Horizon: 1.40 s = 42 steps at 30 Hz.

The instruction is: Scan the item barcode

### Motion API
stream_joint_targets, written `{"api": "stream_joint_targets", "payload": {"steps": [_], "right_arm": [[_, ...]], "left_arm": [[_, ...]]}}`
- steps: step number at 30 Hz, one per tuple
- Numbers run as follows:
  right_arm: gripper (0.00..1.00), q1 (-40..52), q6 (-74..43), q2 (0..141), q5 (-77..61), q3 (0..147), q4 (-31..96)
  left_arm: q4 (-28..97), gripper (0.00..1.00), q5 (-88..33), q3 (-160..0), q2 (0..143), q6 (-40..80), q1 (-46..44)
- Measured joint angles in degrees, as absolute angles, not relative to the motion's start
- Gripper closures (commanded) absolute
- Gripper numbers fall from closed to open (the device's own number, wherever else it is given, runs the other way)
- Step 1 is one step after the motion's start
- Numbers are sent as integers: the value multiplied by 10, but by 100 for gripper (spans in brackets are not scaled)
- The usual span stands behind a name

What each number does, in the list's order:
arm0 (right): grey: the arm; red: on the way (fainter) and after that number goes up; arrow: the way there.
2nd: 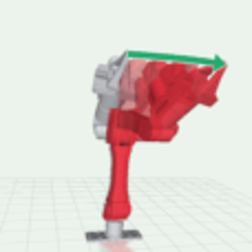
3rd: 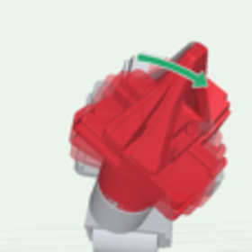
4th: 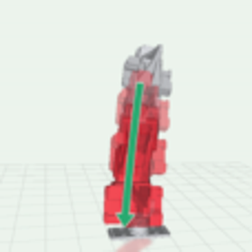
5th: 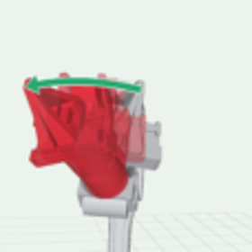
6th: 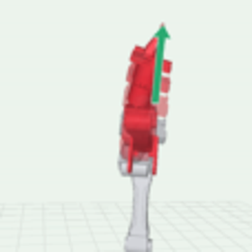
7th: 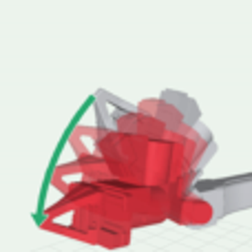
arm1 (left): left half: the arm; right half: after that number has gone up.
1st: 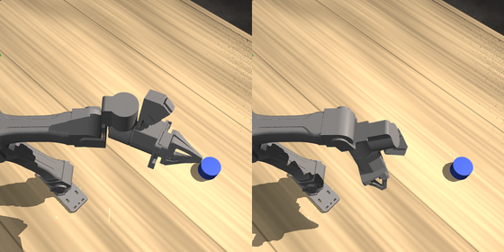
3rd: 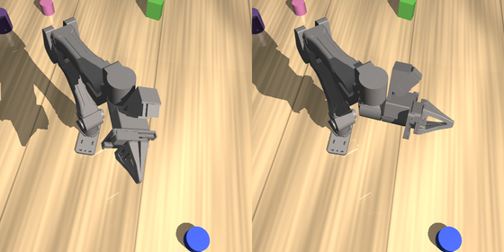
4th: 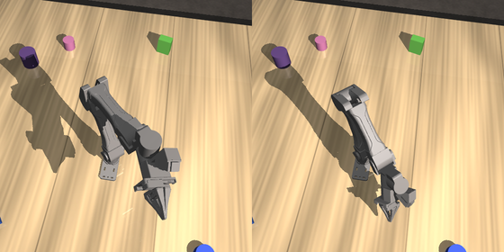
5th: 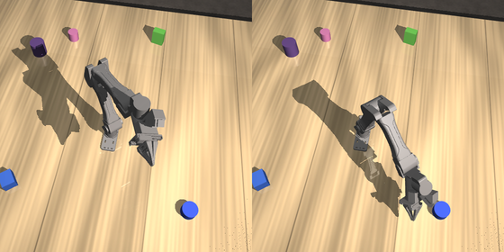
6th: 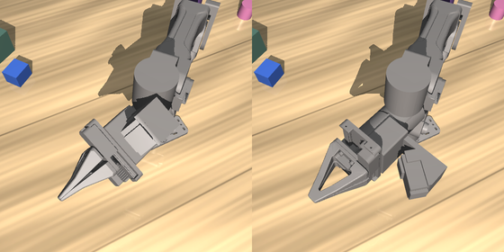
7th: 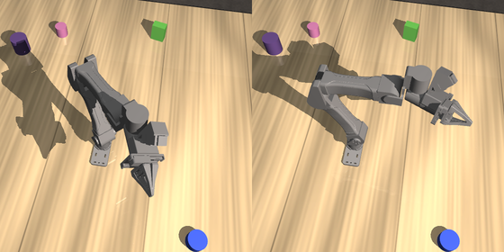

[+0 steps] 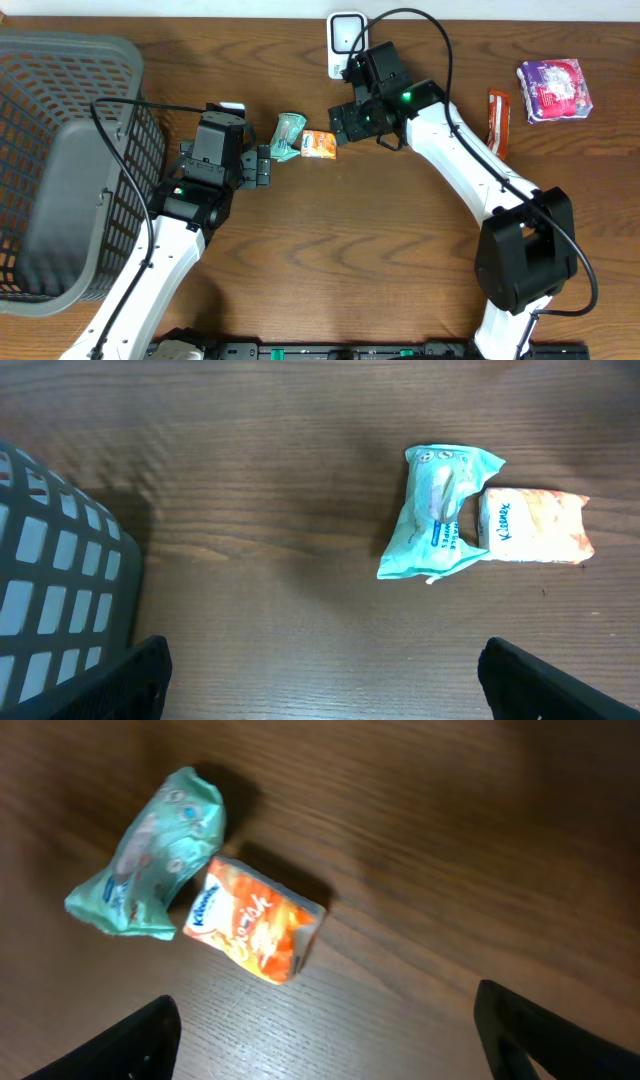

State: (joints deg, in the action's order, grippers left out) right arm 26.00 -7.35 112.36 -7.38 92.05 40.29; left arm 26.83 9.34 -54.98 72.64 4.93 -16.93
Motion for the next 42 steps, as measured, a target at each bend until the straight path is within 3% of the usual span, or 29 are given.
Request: {"api": "stream_joint_targets", "payload": {"steps": [4,14,22,25,27,28,37,42], "right_arm": [[1,260,-5,1135,-119,921,396],[11,241,41,1178,-184,920,392],[12,200,54,1208,-263,920,276],[29,201,49,1236,-295,920,216],[63,203,38,1258,-315,920,188],[67,205,31,1265,-320,920,181],[80,236,6,1300,-350,919,253],[74,237,4,1286,-324,920,369]], "left_arm": [[269,2,93,-550,726,49,-169],[268,2,93,-550,726,49,-169],[268,2,94,-550,726,49,-169],[268,2,93,-550,726,49,-169],[268,2,93,-550,726,49,-169],[268,2,94,-550,726,49,-169],[268,2,93,-550,726,49,-169],[268,2,93,-550,726,49,-169]]}}
